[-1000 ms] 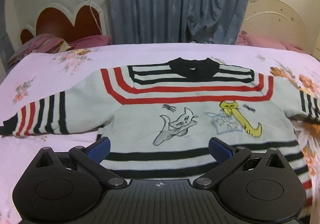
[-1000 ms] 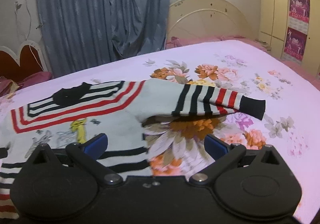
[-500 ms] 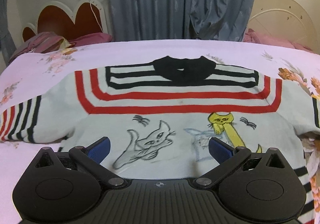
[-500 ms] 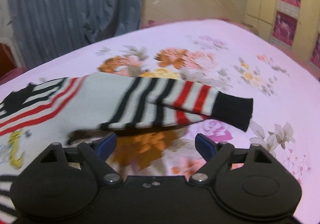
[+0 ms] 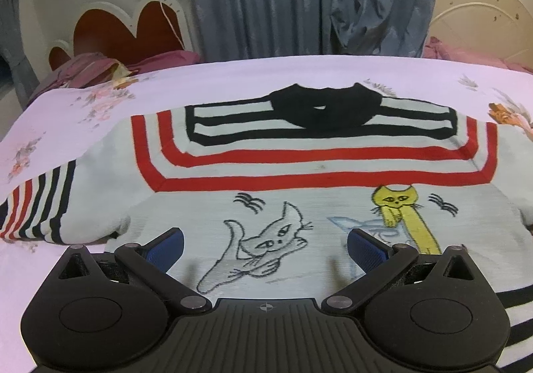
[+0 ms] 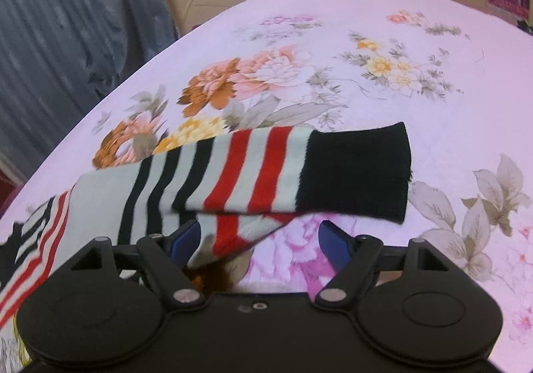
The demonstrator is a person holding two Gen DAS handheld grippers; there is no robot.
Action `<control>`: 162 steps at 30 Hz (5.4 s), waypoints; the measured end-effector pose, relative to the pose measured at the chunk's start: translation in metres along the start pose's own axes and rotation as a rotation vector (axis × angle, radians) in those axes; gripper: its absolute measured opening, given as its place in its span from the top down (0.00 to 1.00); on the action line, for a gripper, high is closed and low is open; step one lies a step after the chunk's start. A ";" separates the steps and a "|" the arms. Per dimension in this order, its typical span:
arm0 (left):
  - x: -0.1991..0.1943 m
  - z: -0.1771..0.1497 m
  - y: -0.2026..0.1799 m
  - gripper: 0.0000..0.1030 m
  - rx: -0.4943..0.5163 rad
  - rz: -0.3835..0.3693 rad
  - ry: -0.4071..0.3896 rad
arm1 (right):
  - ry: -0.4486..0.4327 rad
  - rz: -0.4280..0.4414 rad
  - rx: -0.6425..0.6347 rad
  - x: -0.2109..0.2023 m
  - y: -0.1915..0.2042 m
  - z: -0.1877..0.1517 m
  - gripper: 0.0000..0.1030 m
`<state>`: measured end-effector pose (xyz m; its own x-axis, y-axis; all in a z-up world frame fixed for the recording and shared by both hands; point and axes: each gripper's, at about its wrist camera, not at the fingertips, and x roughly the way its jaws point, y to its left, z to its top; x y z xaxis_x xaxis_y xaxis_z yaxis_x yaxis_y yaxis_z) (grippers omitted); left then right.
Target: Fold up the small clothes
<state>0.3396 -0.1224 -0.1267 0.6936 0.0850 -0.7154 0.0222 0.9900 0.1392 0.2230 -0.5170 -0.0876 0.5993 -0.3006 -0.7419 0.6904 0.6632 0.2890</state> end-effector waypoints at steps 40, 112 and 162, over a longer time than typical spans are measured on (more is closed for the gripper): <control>0.013 0.003 0.100 0.00 -0.212 -0.265 0.027 | 0.032 0.454 -0.709 -0.065 0.301 -0.173 0.58; 0.091 0.014 0.061 0.50 -0.178 -0.379 -0.020 | 0.063 0.209 -0.430 0.063 0.231 -0.044 0.62; 0.016 -0.014 0.198 0.23 -0.303 -0.170 -0.013 | 0.049 0.344 -0.791 -0.039 0.331 -0.171 0.61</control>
<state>0.3455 0.0764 -0.1202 0.7078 -0.0836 -0.7015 -0.0752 0.9784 -0.1925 0.3588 -0.1686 -0.0669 0.6925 0.0219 -0.7211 -0.0219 0.9997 0.0094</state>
